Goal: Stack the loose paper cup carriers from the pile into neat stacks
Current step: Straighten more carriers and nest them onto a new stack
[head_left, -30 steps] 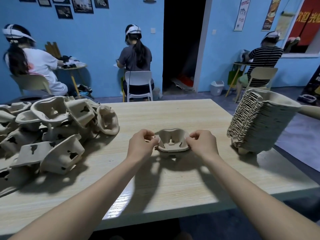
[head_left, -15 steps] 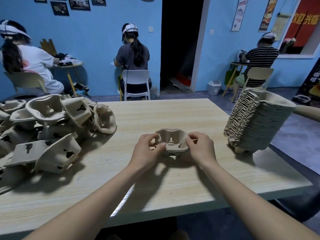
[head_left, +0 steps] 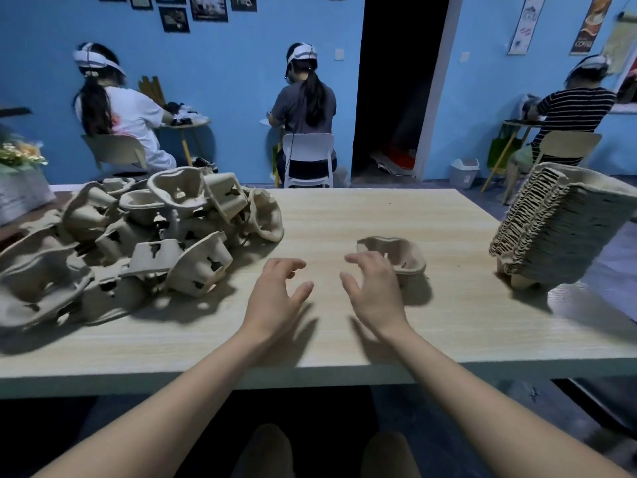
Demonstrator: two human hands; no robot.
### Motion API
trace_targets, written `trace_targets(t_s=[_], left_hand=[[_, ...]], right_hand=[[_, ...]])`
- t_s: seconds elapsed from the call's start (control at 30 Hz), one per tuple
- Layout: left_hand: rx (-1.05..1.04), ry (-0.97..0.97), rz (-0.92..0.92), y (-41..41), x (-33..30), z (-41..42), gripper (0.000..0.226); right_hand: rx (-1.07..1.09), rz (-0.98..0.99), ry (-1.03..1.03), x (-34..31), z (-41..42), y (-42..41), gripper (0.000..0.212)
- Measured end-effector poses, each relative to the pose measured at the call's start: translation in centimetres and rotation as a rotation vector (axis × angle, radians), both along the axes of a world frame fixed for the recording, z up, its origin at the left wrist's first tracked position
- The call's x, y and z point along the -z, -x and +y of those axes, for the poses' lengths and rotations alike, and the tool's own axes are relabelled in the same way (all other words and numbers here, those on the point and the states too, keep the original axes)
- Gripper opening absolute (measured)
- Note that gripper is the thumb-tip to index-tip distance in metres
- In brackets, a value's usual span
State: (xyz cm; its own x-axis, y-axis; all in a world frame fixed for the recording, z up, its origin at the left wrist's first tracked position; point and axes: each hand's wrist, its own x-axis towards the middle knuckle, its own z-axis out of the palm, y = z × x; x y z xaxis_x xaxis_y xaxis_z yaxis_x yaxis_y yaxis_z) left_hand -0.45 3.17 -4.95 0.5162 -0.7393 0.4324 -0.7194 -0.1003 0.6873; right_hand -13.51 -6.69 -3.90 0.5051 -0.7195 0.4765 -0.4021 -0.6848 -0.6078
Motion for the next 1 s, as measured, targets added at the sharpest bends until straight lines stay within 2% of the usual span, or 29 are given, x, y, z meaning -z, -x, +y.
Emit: trace_targets(t_s=[0.2, 0.3, 0.5, 0.63, 0.73, 0.8, 0.87, 1.0], left_hand=[[-0.101, -0.012, -0.028, -1.8, 1.5, 4.6, 0.030], [-0.139, -0.006, -0.012, -2.4, 2.1, 6.2, 0.030], [-0.262, 0.123, -0.142, -3.3, 1.6, 7.6, 0.028], [-0.467, 0.192, -0.214, -4.8, 0.6, 8.2, 0.040], [-0.520, 0.191, -0.189, -6.1, 0.4, 8.2, 0.059], [-0.534, 0.147, -0.137, -6.7, 0.7, 8.1, 0.063], [-0.544, 0.127, -0.119, -7.0, 0.8, 7.9, 0.056], [-0.491, 0.156, -0.202, -6.7, 0.5, 7.8, 0.024]], right_hand=[[-0.062, 0.124, -0.080, 2.2, 3.2, -3.0, 0.037], [-0.054, 0.196, -0.046, 2.7, 3.6, -3.5, 0.040], [-0.054, 0.285, 0.016, 2.9, 3.4, -3.7, 0.044], [-0.062, 0.284, 0.015, 3.0, 3.4, -3.6, 0.044], [-0.059, 0.278, 0.007, 3.1, 3.3, -3.6, 0.043], [-0.061, 0.270, -0.001, 3.1, 3.3, -3.6, 0.043], [-0.062, 0.260, -0.011, 3.1, 3.4, -3.6, 0.043], [-0.060, 0.246, -0.016, 3.1, 3.3, -3.5, 0.041]])
